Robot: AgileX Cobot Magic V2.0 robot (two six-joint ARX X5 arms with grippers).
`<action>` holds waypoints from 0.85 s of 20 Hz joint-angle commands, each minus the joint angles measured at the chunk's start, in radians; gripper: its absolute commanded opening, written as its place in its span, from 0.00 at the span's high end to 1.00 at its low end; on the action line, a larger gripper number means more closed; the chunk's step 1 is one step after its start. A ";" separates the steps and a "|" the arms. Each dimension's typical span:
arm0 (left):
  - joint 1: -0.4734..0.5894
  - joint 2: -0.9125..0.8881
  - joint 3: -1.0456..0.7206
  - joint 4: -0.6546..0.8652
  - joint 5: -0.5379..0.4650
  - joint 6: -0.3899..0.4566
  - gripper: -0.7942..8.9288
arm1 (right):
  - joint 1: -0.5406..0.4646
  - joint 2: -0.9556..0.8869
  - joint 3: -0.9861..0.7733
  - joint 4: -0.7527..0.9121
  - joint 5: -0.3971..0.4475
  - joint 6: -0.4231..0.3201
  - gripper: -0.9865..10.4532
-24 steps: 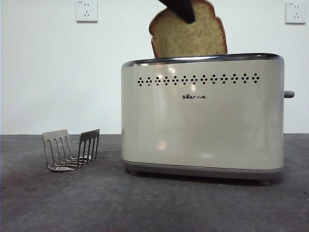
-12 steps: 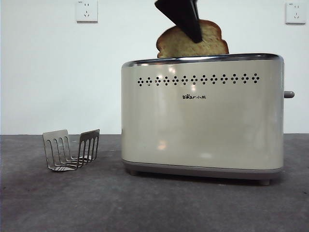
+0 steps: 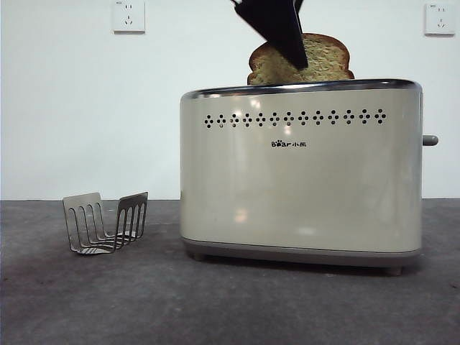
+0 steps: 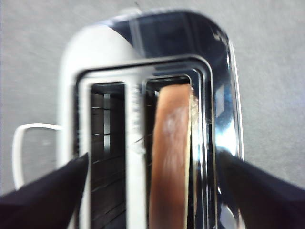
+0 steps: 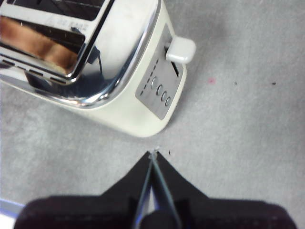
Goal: Pick up a slice of bread from the rack,put the bread on the toaster,press the button
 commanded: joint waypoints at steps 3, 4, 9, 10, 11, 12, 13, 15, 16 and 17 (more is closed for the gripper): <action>0.000 -0.159 -0.005 0.008 0.003 -0.238 0.43 | 0.000 0.001 0.005 0.033 0.006 -0.001 0.92; 0.000 -0.191 -0.005 0.004 0.002 -0.348 0.44 | 0.000 0.005 0.005 0.034 0.006 -0.001 0.92; 0.008 -0.315 -0.005 -0.110 0.002 -0.694 0.93 | 0.000 0.053 0.005 0.131 -0.024 0.059 0.92; 0.016 -0.332 -0.005 -0.148 0.002 -0.728 0.92 | -0.004 0.075 0.005 0.175 -0.054 0.090 0.92; 0.024 -0.346 -0.005 -0.150 0.003 -0.781 0.92 | -0.018 0.102 0.005 0.214 -0.093 0.120 0.92; 0.032 -0.364 -0.005 -0.150 0.004 -0.823 0.93 | -0.045 0.139 0.005 0.253 -0.156 0.139 0.92; 0.034 -0.374 -0.005 -0.150 0.013 -0.836 0.93 | -0.068 0.173 0.005 0.275 -0.224 0.148 0.92; 0.034 -0.404 -0.005 -0.150 0.011 -0.875 0.93 | -0.103 0.253 0.005 0.314 -0.328 0.150 0.92; 0.034 -0.425 -0.009 -0.150 0.009 -0.887 0.93 | -0.115 0.291 0.005 0.338 -0.332 0.157 0.92; 0.034 -0.442 -0.020 -0.150 0.009 -0.887 0.93 | -0.127 0.316 0.005 0.352 -0.342 0.156 0.92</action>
